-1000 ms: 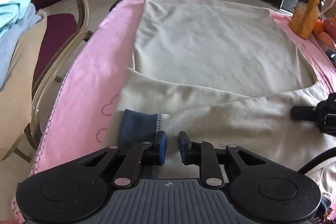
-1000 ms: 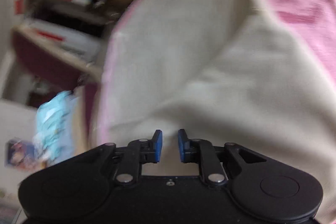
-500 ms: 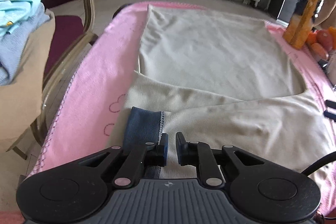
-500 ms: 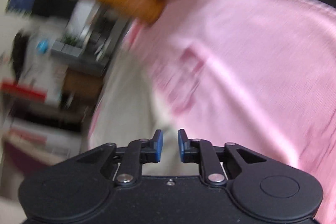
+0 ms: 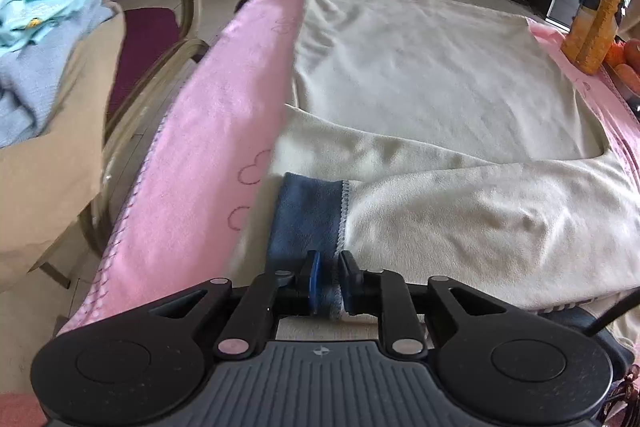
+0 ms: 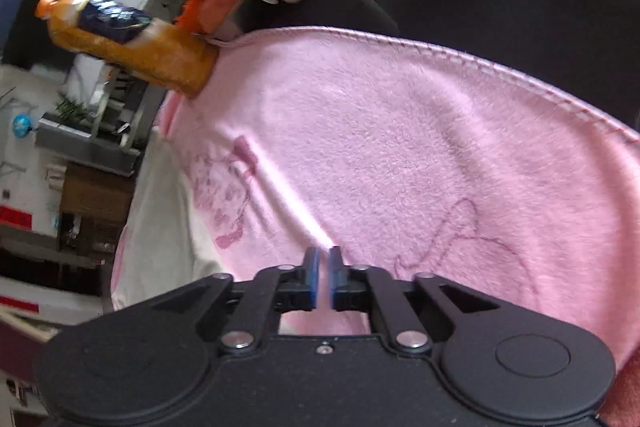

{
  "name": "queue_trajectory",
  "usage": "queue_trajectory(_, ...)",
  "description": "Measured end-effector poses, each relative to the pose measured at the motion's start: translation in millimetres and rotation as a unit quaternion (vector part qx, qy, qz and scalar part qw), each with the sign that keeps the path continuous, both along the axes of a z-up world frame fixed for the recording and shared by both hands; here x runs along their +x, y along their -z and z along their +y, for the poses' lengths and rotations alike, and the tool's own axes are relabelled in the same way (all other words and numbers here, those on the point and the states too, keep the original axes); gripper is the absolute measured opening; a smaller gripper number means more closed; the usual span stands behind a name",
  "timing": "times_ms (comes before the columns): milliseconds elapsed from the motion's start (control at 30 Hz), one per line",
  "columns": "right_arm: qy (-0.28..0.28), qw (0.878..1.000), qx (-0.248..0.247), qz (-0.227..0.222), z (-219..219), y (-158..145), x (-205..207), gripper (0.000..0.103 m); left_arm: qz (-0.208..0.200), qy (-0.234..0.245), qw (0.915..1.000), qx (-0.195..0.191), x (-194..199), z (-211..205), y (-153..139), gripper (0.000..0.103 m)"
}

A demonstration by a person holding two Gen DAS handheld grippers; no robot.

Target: Fold clothes

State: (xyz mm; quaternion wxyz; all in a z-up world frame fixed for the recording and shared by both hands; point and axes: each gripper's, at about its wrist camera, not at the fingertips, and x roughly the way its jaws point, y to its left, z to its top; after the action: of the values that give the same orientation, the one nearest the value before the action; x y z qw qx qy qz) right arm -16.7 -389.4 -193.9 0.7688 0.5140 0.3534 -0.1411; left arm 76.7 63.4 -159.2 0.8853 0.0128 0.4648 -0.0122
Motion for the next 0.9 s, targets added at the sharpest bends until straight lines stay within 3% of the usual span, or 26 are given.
queue_trajectory(167, -0.096, 0.993, 0.034, -0.063, 28, -16, -1, 0.016, -0.023, 0.015, 0.9984, -0.049, -18, 5, -16, 0.016)
queue_trajectory(300, -0.198, 0.974, 0.067, -0.084, 68, -13, 24, 0.018, 0.004, 0.050, 0.9978, -0.044, -13, -11, -2, 0.016)
queue_trajectory(400, -0.261, 0.958, 0.099, -0.069, 96, -4, 42, 0.019, 0.014, 0.073, 0.9972, -0.008, -14, -24, 9, 0.019)
queue_trajectory(467, -0.270, 0.960, 0.071, -0.028, 104, 1, 48, 0.019, 0.011, 0.077, 0.9969, 0.010, -17, -27, 8, 0.020)
queue_trajectory(533, -0.250, 0.967, 0.057, 0.010, 96, 9, 44, 0.000, 0.015, 0.070, 0.9974, 0.007, -17, -22, 9, 0.020)
queue_trajectory(667, -0.118, 0.991, 0.056, 0.038, 41, 6, 10, 0.000, 0.017, 0.064, 0.9978, 0.006, -15, -17, 9, 0.020)
queue_trajectory(767, -0.032, 0.996, 0.063, 0.045, 9, 6, -15, 0.000, 0.015, 0.067, 0.9975, 0.018, -15, -21, 9, 0.020)
queue_trajectory(833, -0.005, 0.998, 0.024, 0.051, 2, -2, -23, 0.000, 0.013, 0.067, 0.9975, 0.020, -16, -22, 8, 0.020)
queue_trajectory(900, -0.009, 0.999, 0.014, 0.036, 5, -9, -24, 0.009, 0.011, 0.062, 0.9978, 0.019, -19, -19, 5, 0.019)
